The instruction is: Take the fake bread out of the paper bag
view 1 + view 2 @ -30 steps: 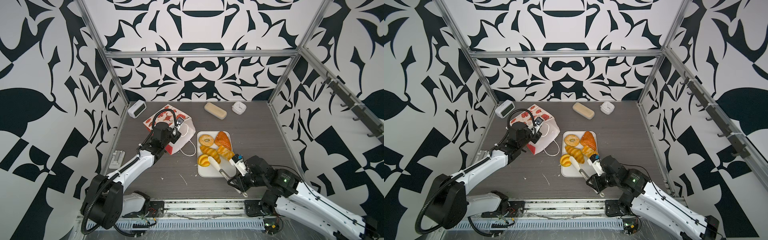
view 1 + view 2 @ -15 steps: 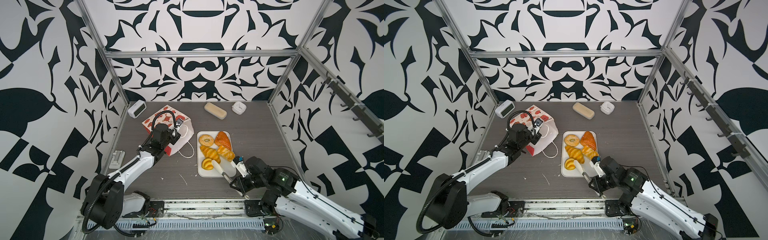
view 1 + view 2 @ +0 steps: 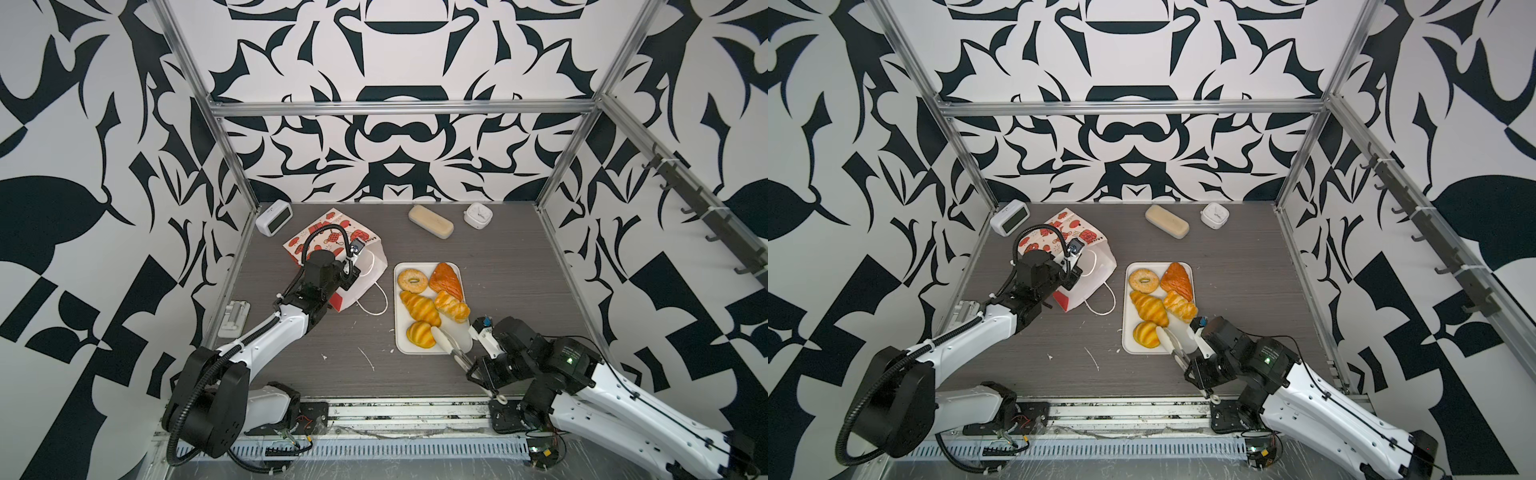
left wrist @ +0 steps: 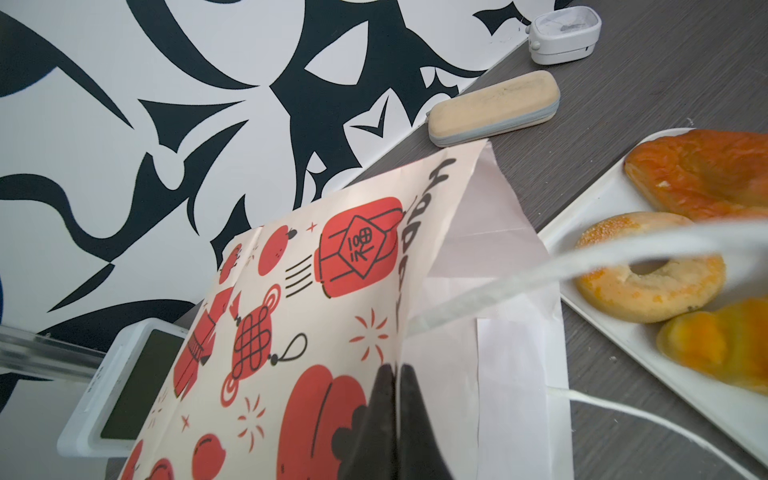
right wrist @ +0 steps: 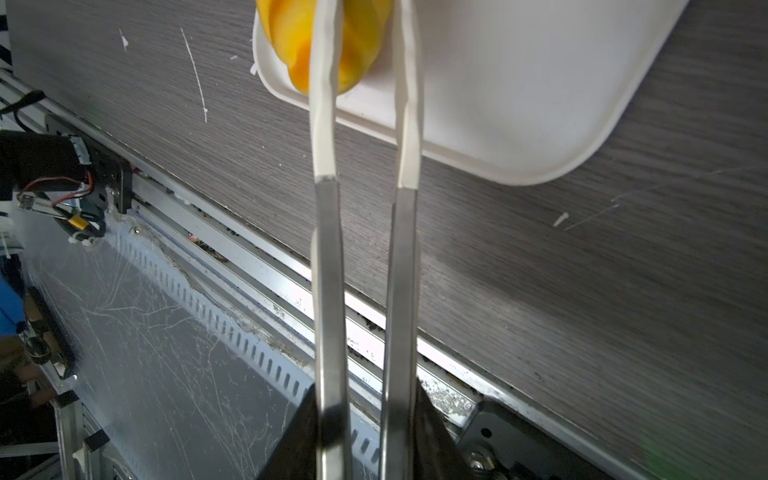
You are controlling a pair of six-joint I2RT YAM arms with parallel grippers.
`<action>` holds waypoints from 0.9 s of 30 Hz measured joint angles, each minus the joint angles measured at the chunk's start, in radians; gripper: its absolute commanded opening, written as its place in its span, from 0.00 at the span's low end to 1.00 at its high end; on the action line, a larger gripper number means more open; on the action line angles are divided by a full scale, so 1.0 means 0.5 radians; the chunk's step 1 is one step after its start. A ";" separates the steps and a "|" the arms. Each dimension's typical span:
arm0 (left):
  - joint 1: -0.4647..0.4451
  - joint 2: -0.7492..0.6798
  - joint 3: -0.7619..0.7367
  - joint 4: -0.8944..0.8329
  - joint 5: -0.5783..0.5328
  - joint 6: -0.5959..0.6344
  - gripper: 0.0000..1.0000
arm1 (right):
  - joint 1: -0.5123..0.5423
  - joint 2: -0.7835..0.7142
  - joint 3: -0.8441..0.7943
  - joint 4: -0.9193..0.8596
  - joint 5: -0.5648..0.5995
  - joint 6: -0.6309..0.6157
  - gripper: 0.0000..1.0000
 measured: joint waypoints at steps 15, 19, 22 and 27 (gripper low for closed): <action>0.011 0.001 -0.045 0.069 0.030 -0.021 0.00 | 0.000 -0.159 0.098 -0.082 0.146 0.021 0.39; 0.011 0.001 -0.045 0.070 0.038 -0.024 0.00 | 0.000 -0.159 0.127 -0.163 0.255 0.033 0.39; 0.011 0.001 -0.045 0.070 0.045 -0.040 0.00 | 0.000 -0.159 0.149 -0.185 0.352 0.055 0.38; 0.011 -0.007 -0.045 0.069 0.053 -0.076 0.00 | 0.000 -0.147 0.195 -0.148 0.558 0.088 0.36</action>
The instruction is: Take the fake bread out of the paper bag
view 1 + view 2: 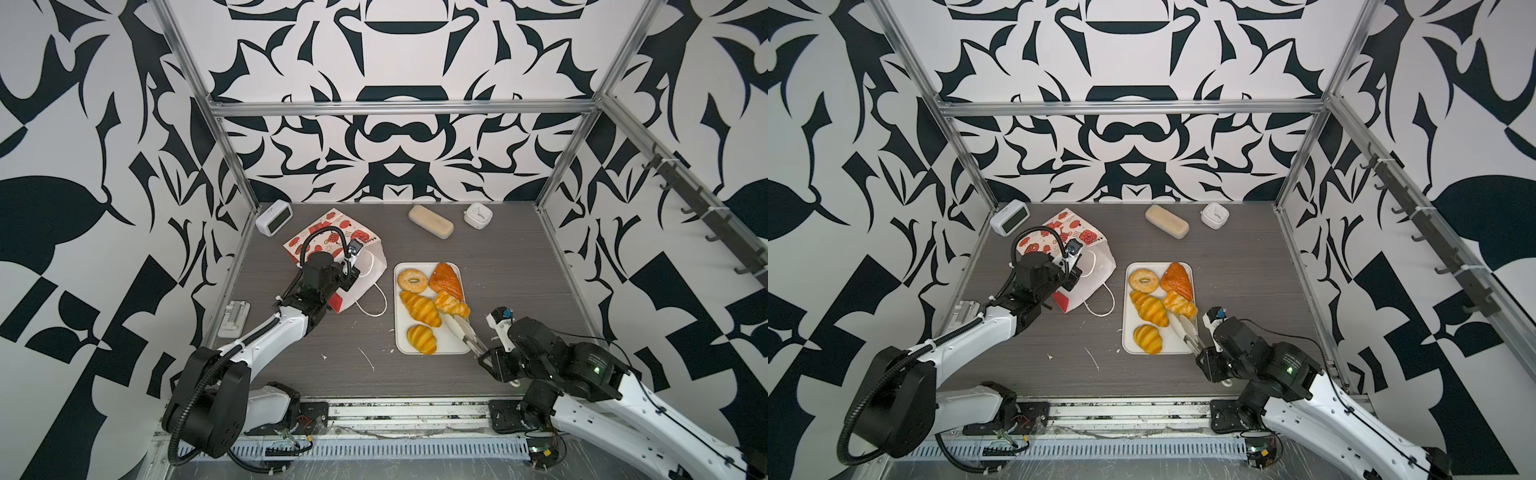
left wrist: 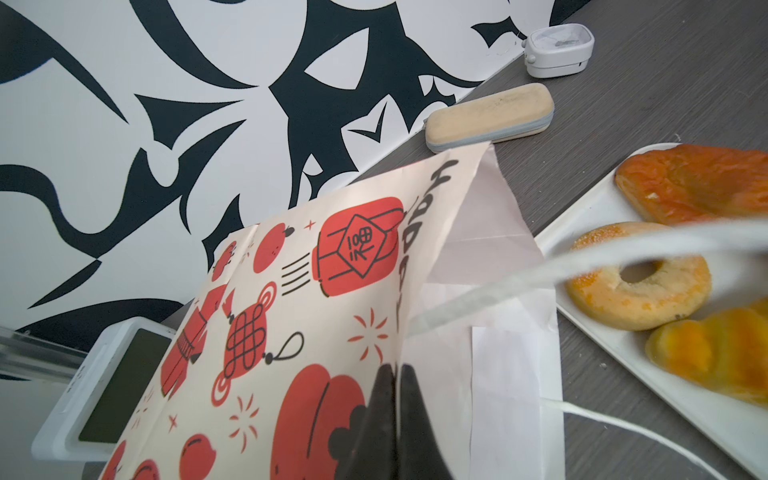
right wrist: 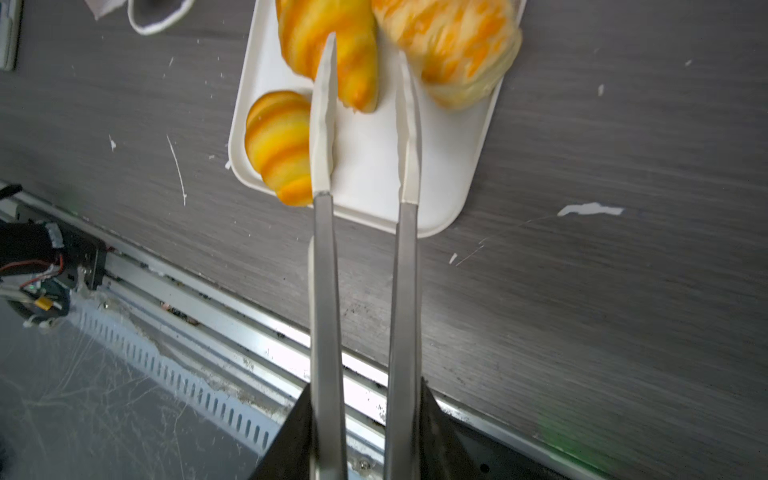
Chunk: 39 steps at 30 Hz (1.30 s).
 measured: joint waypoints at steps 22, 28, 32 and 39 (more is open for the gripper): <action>0.001 -0.181 0.439 -0.362 -0.061 -0.486 0.00 | -1.120 1.426 0.201 1.067 0.551 -0.472 0.34; 0.002 -0.198 0.571 -0.534 -0.113 -0.617 0.00 | -1.354 1.917 0.208 1.297 0.327 -0.472 0.38; 0.001 -0.237 0.611 -0.613 -0.145 -0.726 0.00 | -1.377 2.025 0.220 1.392 0.293 -0.457 0.55; 0.001 -0.252 0.725 -0.728 -0.143 -0.999 0.00 | -1.385 2.019 0.228 1.498 0.330 -0.417 0.73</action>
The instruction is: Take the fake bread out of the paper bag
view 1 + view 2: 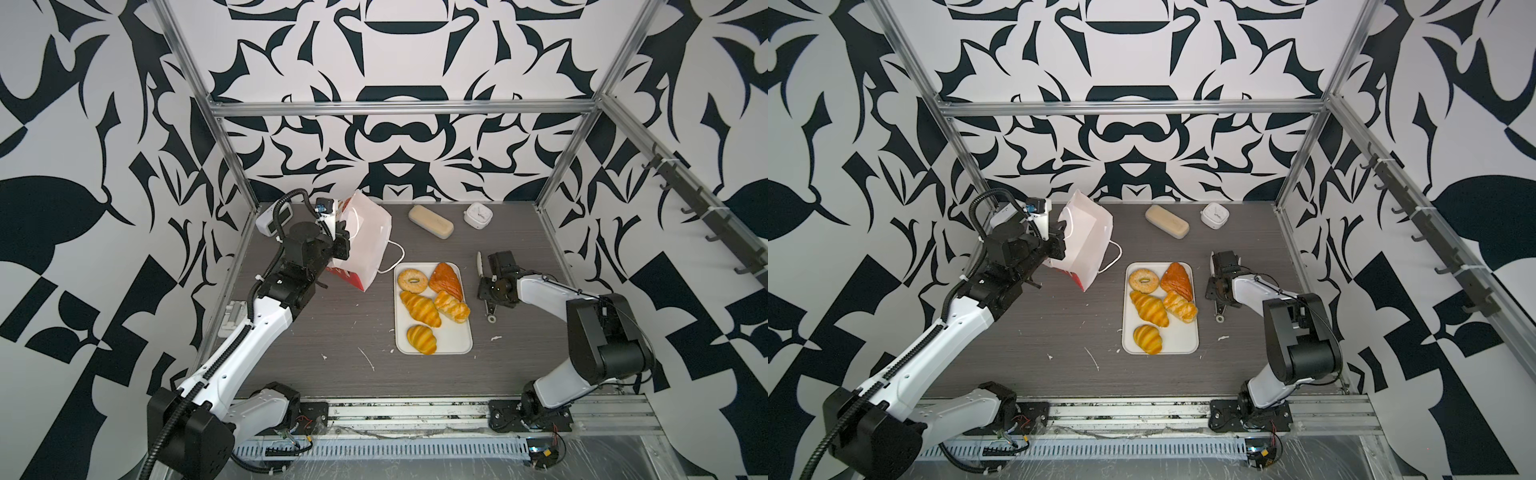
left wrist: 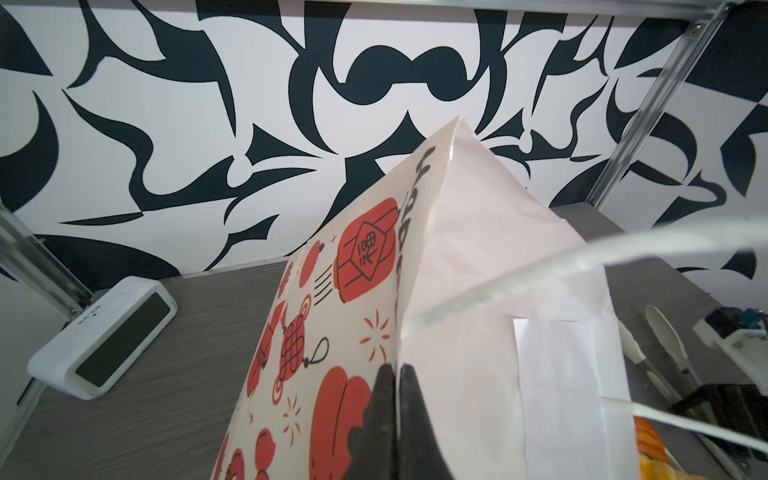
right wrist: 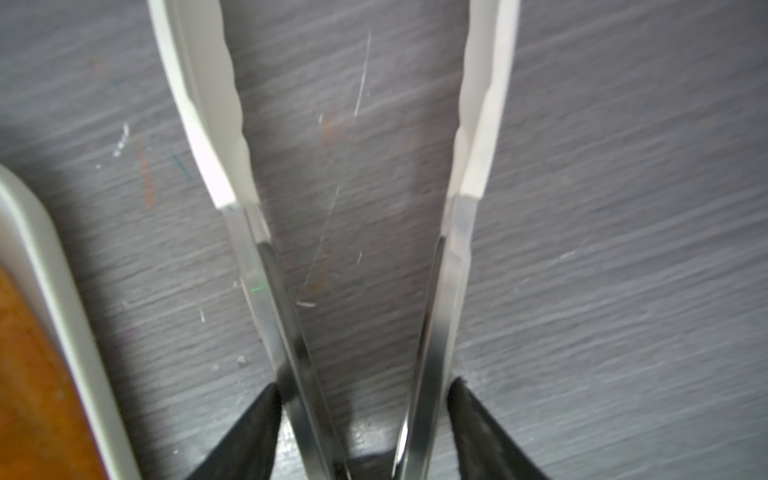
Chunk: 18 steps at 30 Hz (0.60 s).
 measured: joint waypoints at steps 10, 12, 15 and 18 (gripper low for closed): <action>0.000 0.018 0.045 -0.073 0.077 -0.498 0.00 | -0.003 -0.368 -0.039 -0.004 0.204 -0.024 0.77; 0.000 0.036 0.045 -0.073 0.112 -0.613 0.00 | -0.003 -0.375 -0.039 -0.004 0.208 -0.043 0.77; 0.000 0.076 0.053 -0.083 0.169 -0.764 0.00 | -0.003 -0.344 -0.043 -0.002 0.202 -0.064 0.77; 0.000 0.118 0.069 -0.089 0.221 -0.877 0.00 | -0.003 -0.319 -0.056 -0.001 0.182 -0.072 0.77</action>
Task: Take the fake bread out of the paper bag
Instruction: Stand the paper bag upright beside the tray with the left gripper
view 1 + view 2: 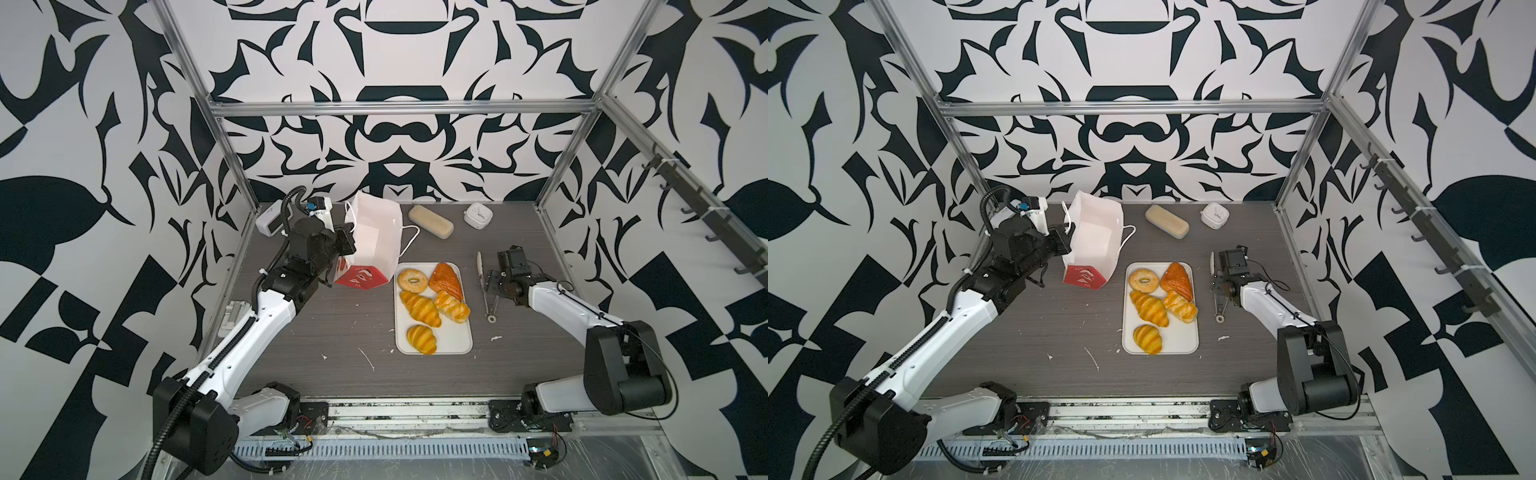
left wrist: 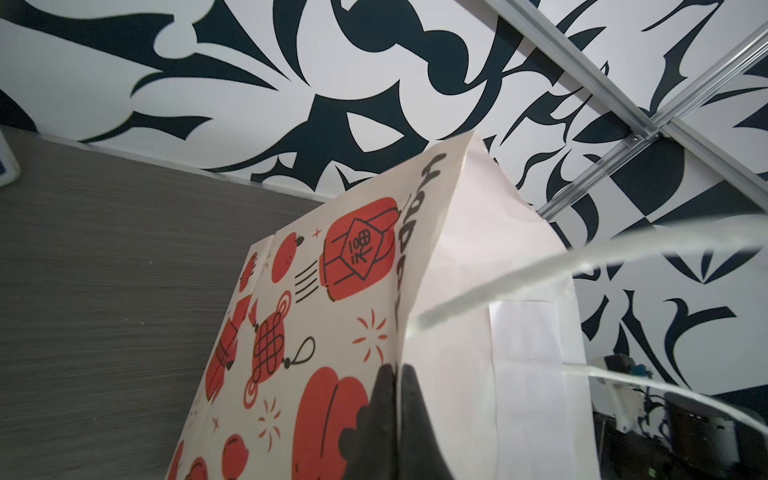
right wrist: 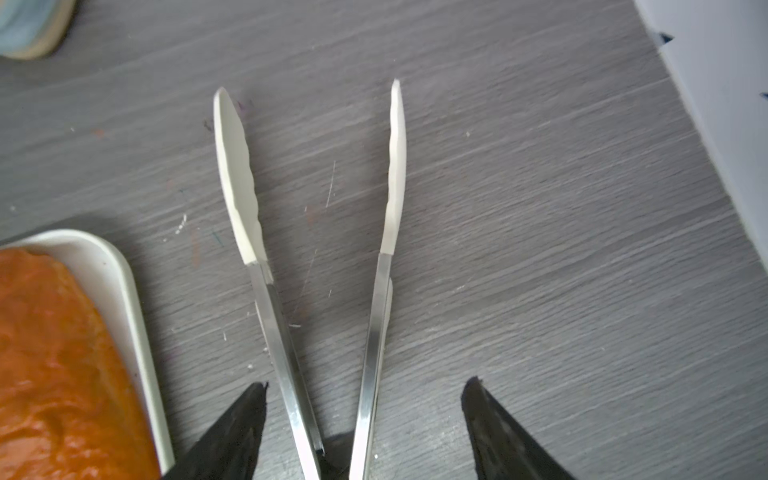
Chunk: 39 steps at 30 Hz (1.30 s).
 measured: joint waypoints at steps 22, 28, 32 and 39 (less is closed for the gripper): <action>0.220 0.326 0.130 -0.035 0.327 -0.142 0.02 | 0.000 0.002 -0.005 0.012 -0.098 -0.042 0.76; 0.370 0.422 0.179 -0.026 0.472 -0.134 0.18 | 0.000 0.040 -0.005 0.015 -0.140 -0.042 0.76; 0.410 0.446 0.186 -0.025 0.516 -0.099 0.36 | 0.000 0.043 -0.005 0.021 -0.154 -0.042 0.75; 0.450 0.446 0.266 -0.031 0.571 -0.072 0.75 | 0.000 0.044 -0.005 0.030 -0.169 -0.042 0.75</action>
